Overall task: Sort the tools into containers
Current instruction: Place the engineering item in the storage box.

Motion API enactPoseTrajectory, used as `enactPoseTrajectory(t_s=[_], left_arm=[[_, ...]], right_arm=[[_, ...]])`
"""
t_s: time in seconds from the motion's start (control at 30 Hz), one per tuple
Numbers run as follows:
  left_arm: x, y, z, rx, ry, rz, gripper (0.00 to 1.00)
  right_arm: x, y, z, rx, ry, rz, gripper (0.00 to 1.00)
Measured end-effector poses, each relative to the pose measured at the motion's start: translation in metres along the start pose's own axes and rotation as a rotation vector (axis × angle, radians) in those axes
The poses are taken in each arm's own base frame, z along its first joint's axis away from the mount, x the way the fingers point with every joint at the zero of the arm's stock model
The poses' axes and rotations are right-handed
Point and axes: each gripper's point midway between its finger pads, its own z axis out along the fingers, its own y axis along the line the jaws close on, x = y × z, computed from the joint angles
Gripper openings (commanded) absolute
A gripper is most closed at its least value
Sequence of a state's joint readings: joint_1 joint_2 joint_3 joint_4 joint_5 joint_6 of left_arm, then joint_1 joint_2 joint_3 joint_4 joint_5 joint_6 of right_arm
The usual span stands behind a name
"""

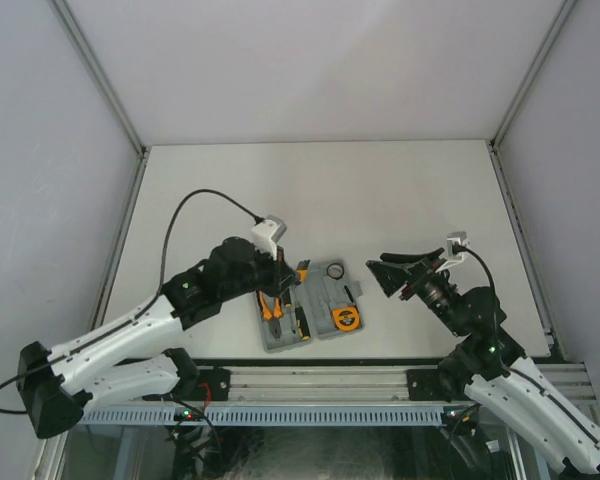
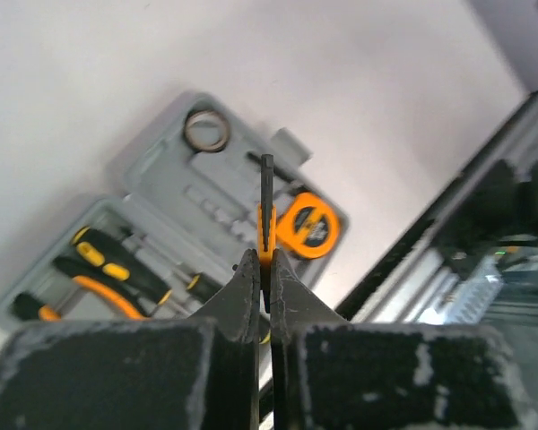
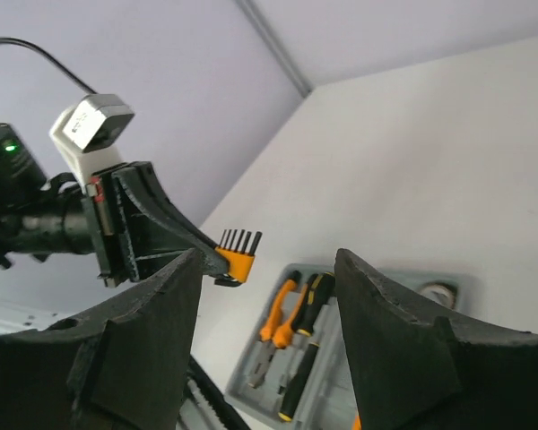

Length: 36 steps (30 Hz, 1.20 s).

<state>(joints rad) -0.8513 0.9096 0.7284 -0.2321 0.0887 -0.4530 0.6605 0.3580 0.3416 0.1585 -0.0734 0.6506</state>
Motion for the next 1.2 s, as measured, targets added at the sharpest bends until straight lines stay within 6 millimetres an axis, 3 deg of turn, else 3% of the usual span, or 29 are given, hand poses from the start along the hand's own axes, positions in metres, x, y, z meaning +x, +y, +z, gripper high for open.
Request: enactPoseTrajectory(t_s=[0.23,0.33,0.67,0.83,1.2], left_arm=[[0.011,0.018,0.03,-0.258,0.149,0.153,0.0],[0.016,0.028,0.046,-0.359,0.207,0.203,0.0],[0.06,0.056,0.078,-0.579,0.4,0.369,0.0],[0.055,0.061,0.091,-0.622,0.403,0.413,0.0],[0.06,0.069,0.108,-0.636,0.443,0.532,0.01]], right_arm=[[0.001,-0.034,-0.022,0.178,-0.021,-0.013,0.61],[0.002,-0.041,-0.027,0.216,-0.022,-0.015,0.61],[0.0,-0.054,-0.046,0.283,-0.049,-0.023,0.6],[-0.012,-0.051,-0.055,0.276,-0.113,-0.022,0.61],[-0.001,-0.064,-0.06,0.337,-0.069,-0.031,0.61]])
